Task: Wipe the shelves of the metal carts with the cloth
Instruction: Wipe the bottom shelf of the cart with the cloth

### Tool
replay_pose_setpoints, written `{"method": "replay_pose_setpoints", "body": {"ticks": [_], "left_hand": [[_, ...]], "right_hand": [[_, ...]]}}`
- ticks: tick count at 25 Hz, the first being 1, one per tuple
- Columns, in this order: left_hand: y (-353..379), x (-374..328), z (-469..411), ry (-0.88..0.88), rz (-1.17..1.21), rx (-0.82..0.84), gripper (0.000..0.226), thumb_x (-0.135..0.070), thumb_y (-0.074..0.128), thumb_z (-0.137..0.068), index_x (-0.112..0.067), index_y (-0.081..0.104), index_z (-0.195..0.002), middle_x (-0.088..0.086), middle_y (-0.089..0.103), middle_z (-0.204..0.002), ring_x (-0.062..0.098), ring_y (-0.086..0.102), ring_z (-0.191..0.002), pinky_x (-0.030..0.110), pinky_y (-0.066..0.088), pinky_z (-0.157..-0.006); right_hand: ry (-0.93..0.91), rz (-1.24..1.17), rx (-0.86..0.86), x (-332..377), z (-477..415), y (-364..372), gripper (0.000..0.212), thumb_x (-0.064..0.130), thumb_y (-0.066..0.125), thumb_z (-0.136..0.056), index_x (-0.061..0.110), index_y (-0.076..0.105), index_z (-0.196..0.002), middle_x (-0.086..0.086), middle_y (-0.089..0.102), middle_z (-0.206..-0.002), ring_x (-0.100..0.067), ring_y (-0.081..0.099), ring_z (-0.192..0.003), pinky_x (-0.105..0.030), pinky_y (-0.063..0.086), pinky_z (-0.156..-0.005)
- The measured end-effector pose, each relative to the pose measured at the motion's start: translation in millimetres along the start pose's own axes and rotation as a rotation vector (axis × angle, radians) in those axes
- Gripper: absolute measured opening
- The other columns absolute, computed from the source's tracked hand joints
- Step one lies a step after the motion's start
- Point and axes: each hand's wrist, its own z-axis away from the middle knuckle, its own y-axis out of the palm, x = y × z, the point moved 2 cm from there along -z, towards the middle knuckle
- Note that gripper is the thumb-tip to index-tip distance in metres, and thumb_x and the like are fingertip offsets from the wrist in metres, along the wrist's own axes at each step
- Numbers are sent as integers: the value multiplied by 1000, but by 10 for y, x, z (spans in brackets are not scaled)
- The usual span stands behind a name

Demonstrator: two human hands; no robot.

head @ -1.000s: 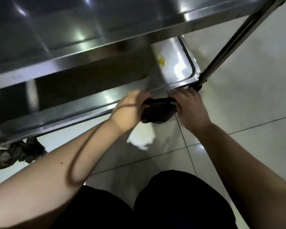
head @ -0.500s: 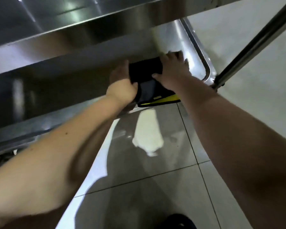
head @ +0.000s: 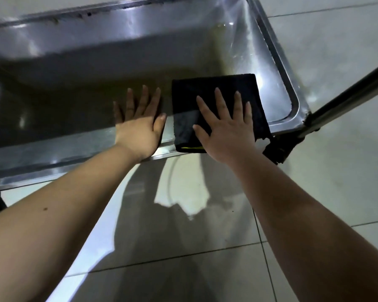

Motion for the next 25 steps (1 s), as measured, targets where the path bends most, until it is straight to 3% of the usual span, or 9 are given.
{"method": "replay_pose_setpoints", "body": {"ticks": [8,13,17,25], "left_hand": [[-12,-17,53,8,-21,23,52,-46,19,-103,-44,3,-153,-6,-6,-164,24,-11,-150,51,-11,-118],[-62,79,-211,-21,8,-172,53,-46,27,-100,-40,20,-153,-2,14,-163,27,-3,-150,54,-11,-117],[34,127,-346,-137,-66,-99,56,-56,18,-98,-47,7,-152,-5,-2,-164,27,-10,-150,62,-11,-114],[62,136,-343,-120,-25,-126,55,-56,19,-98,-50,6,-151,-8,-2,-164,26,-5,-150,61,-6,-115]], "right_hand": [[30,-42,70,63,132,-49,65,62,22,-96,48,-11,-150,5,-19,-162,-39,-20,-145,-53,-8,-118],[-36,-18,-20,-8,-150,-164,65,64,24,-95,50,-7,-150,10,-15,-162,-43,-21,-144,-62,-11,-114],[-30,60,25,80,-233,-6,65,73,12,-89,55,-18,-144,12,-23,-160,-46,-20,-143,-70,-10,-109],[-118,55,-7,133,-1738,-253,63,74,18,-91,57,-6,-147,17,-9,-162,-37,-12,-147,-66,-8,-112]]}}
